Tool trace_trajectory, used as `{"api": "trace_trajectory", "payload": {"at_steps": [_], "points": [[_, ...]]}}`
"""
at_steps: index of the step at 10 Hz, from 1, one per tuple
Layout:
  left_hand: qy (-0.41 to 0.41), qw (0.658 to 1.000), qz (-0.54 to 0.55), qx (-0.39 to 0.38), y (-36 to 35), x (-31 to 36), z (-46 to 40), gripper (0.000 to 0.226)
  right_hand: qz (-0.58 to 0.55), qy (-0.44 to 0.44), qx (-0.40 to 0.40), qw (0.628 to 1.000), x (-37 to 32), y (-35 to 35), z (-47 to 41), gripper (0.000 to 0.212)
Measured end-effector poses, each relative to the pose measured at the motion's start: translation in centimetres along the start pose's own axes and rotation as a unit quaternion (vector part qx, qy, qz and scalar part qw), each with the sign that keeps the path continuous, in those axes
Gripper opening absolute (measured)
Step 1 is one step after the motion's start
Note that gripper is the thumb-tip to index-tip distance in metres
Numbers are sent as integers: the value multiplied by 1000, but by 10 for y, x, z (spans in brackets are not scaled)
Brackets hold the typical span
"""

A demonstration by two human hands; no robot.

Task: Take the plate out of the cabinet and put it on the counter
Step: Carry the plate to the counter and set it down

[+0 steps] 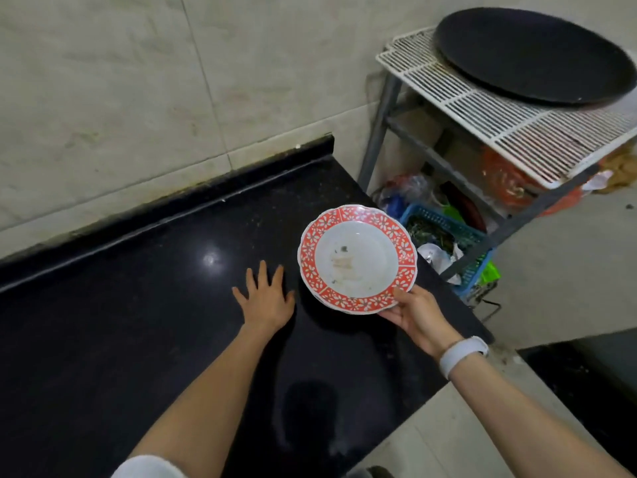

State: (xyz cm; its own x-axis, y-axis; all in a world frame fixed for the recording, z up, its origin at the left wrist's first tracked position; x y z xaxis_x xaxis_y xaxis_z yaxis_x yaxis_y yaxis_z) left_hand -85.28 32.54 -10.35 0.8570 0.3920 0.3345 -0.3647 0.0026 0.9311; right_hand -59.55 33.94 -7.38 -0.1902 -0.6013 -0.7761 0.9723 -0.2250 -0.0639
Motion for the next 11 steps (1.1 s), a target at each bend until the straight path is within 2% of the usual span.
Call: {"api": "trace_trajectory", "payload": {"at_steps": [2, 5, 6, 9, 11], "points": [[40, 999, 8, 14, -6, 6, -39, 67, -2, -24, -16, 1000, -32, -40, -58, 32], [74, 997, -35, -3, -25, 0, -39, 67, -10, -51, -71, 996, -68, -103, -129, 40], [78, 996, -42, -11, -26, 1, -39, 66, -15, -56, -80, 995, -73, -114, -142, 35], [86, 994, -55, -29, -27, -1, -39, 66, 14, -58, -90, 994, -75, -125, -167, 43], [88, 994, -60, -22, -27, -2, -39, 66, 18, -76, -97, 992, -73, -123, -171, 41]]}}
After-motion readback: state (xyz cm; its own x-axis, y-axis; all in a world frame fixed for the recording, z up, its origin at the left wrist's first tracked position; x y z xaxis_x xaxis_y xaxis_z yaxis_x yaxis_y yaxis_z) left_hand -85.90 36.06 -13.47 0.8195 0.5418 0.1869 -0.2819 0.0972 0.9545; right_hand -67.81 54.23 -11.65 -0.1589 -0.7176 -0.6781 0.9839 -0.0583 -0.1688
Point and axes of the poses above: each hand's wrist, its own z-axis away from the middle knuckle, its own y-axis out of the back of the hand, x = y × z, the point moved 10 cm from there along -z, towards the middle knuckle, and after that the axes turned 15 degrees about x, right-handed, at the moved point
